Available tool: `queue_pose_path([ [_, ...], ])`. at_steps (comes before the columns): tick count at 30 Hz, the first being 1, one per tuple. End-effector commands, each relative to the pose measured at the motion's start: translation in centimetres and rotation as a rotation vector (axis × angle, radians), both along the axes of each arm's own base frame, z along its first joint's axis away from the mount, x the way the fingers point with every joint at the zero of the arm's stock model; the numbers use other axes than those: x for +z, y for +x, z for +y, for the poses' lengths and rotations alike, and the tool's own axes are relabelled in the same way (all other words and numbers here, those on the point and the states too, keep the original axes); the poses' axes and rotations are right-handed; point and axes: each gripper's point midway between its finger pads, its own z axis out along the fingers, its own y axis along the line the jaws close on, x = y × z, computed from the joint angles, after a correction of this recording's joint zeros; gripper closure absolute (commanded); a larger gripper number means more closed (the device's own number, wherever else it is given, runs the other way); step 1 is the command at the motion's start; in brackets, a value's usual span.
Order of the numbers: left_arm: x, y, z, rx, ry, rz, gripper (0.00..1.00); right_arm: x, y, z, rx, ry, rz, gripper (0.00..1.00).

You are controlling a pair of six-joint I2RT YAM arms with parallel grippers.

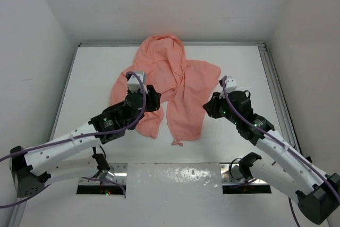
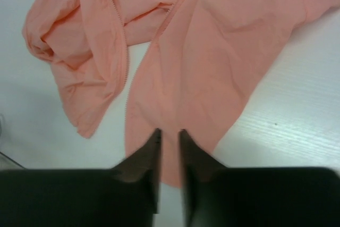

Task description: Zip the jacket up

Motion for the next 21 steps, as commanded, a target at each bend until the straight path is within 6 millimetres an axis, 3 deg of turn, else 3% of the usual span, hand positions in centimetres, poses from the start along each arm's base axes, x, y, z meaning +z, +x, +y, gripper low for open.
queue_pose_path([
  [1,-1.6,-0.4,-0.8,-0.055,0.035,0.035,0.62,0.6,0.1,1.3,0.044,0.042,0.002,0.89],
  [2,-1.9,-0.6,-1.0,-0.068,0.041,0.044,0.71,0.5,0.1,1.3,0.043,0.043,0.006,1.00],
  [3,-2.4,-0.9,-1.4,-0.104,0.046,0.060,0.86,0.4,0.1,1.4,0.048,0.041,0.010,1.00],
  [5,-4.1,-1.5,-1.6,-0.136,0.063,0.091,1.00,0.0,-0.2,2.2,0.091,0.044,0.041,1.00],
  [8,-7.2,-3.2,-2.4,-0.213,0.069,0.187,1.00,-0.6,-0.3,2.7,0.112,0.050,0.068,1.00],
  [15,-15.2,-7.3,-1.7,-0.265,0.142,0.404,1.00,-2.3,-0.6,3.2,0.131,0.044,0.114,1.00],
  [18,-17.4,-8.2,-1.1,-0.248,0.171,0.457,1.00,-2.8,-0.9,3.5,0.149,0.027,0.137,1.00],
  [21,-18.5,-7.5,0.5,-0.153,0.246,0.473,0.85,-3.4,-1.2,4.0,0.166,0.024,0.150,1.00],
])
